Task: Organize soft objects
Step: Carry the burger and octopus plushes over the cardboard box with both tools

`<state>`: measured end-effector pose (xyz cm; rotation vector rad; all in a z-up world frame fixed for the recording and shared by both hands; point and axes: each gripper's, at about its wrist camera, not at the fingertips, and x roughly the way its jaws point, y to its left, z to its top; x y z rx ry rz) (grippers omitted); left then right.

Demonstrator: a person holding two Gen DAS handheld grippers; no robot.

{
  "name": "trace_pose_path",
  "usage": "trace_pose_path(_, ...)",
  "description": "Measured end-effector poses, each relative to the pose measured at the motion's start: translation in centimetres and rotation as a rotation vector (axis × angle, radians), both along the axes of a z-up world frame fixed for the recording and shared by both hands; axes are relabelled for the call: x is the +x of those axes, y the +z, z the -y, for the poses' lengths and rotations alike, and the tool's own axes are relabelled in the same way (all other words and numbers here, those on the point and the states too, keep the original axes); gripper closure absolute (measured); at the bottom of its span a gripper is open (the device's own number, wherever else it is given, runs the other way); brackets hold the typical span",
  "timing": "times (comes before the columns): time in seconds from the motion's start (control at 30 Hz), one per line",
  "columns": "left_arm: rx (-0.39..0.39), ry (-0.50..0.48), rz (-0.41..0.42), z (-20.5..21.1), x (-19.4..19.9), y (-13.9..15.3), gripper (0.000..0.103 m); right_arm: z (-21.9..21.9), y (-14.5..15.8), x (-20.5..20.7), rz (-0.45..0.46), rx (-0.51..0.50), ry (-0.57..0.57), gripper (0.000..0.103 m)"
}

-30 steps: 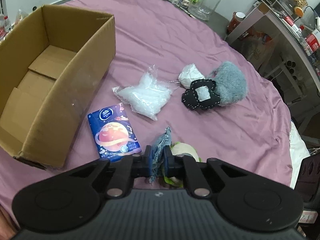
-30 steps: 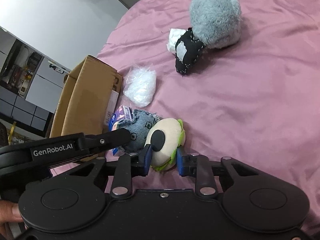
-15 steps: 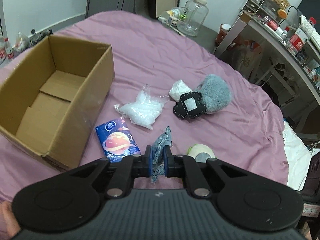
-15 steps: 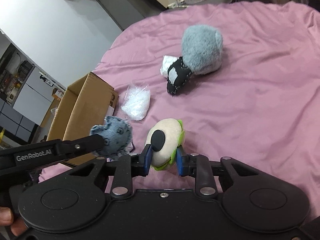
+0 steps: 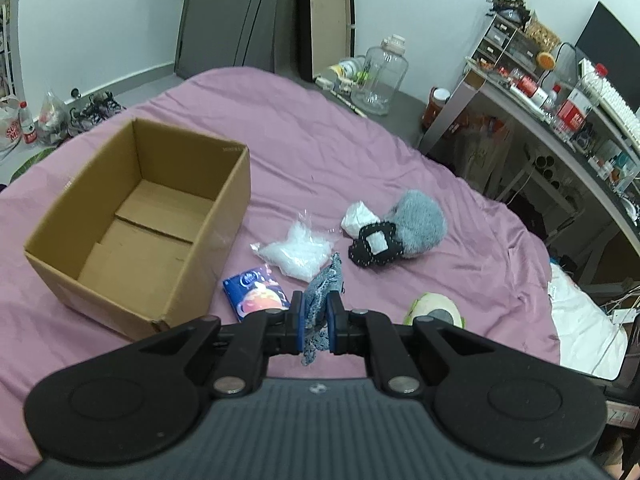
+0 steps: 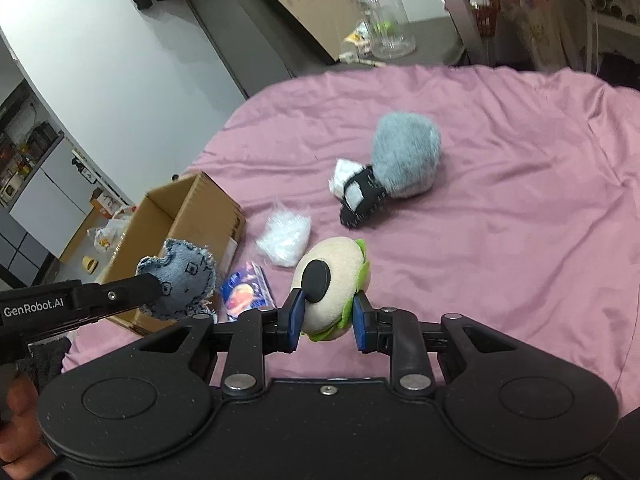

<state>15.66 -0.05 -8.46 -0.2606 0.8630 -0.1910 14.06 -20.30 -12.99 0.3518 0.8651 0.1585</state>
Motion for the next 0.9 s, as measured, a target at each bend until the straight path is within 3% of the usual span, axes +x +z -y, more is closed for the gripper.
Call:
trace_pose_path(0.57,0.020,0.051,0.113,-5.6,-0.8,4.0,0.093,-4.6,3.7,0.5,0.108,-0.047,0.012,0.078)
trace_pose_path(0.9,0.012,0.126,0.133,-10.8,1.0,4.7,0.093,-8.1,5.4,2.0,0.141,-0.050,0.045,0.078)
